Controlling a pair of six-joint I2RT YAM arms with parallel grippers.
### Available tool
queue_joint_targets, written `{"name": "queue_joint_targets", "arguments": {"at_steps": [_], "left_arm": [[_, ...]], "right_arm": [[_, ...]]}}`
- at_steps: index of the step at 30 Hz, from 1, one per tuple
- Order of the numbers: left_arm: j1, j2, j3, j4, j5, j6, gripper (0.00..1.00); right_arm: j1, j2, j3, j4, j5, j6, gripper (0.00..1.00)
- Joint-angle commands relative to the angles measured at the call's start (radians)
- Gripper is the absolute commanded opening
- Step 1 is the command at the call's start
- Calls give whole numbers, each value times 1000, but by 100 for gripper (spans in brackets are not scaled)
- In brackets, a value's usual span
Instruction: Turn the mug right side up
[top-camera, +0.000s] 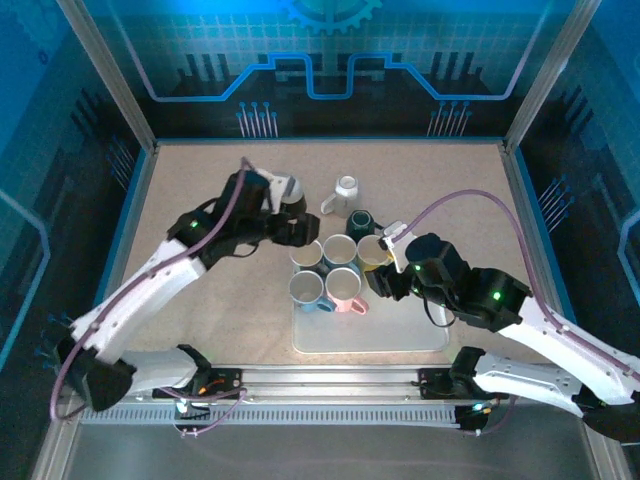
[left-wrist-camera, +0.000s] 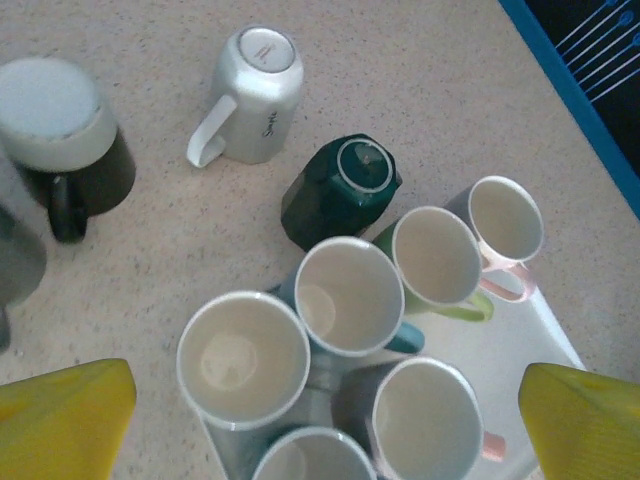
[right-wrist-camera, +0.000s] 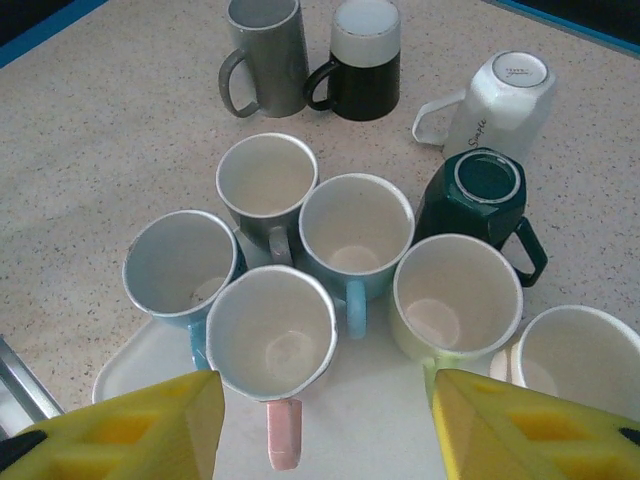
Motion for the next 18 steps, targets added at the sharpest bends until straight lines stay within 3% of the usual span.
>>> {"name": "queue_joint_targets", "arguments": {"at_steps": [1,5,9,15,18], "left_arm": [[-7,186,125,28,-34,151,99],[0,495,419,-42,-77,257,99],[19,756,707,-98,-81,278,99],[34,1053,1065,-197,-104,297,99],[40,1118,1111,-186,-139,305,99]], "right_arm": [[-12,-25,-12,43,4,-13,59],[-15,-57,-5,65,-15,-11,60],[-19,-114,-11,67,21,-44,61],[-45,-180,-26,71,40,-71,67],[-60,-189,-47,96,18,-71,69]]}}
